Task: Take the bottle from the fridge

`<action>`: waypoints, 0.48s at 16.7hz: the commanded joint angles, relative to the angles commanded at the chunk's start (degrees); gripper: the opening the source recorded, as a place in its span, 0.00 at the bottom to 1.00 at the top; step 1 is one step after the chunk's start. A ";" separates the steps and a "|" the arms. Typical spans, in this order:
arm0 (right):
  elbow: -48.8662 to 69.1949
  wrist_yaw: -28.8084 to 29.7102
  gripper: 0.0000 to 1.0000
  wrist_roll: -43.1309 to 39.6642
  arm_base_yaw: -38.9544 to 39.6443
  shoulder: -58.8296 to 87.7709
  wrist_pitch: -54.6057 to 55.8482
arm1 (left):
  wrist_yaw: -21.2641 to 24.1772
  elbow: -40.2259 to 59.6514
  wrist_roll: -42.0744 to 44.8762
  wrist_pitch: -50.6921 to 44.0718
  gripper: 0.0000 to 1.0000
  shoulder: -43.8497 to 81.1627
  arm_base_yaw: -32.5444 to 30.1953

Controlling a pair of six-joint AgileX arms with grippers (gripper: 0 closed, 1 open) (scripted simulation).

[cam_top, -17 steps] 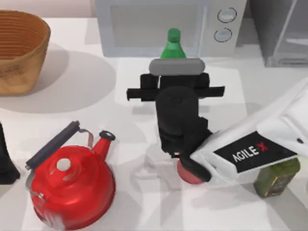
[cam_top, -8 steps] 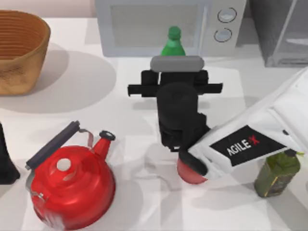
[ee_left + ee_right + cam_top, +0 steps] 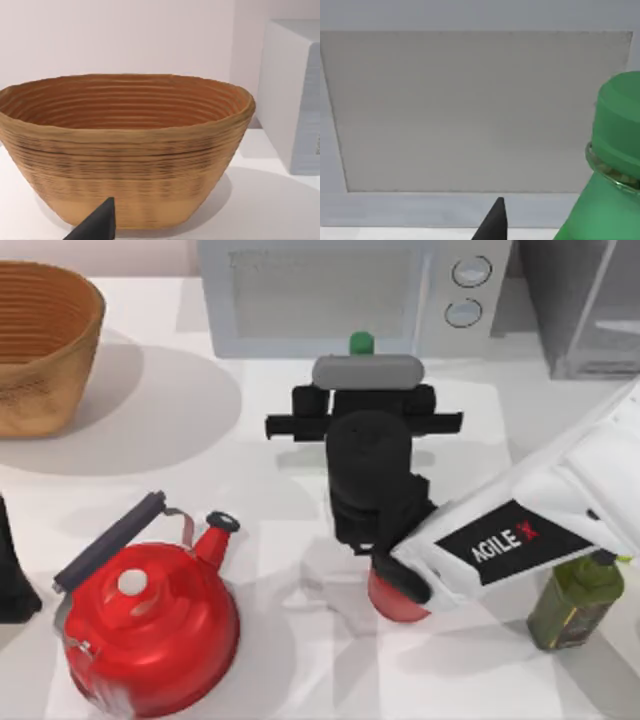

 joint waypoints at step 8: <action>0.00 0.00 1.00 0.00 0.00 0.00 0.00 | 0.00 0.00 0.00 0.00 1.00 0.00 0.00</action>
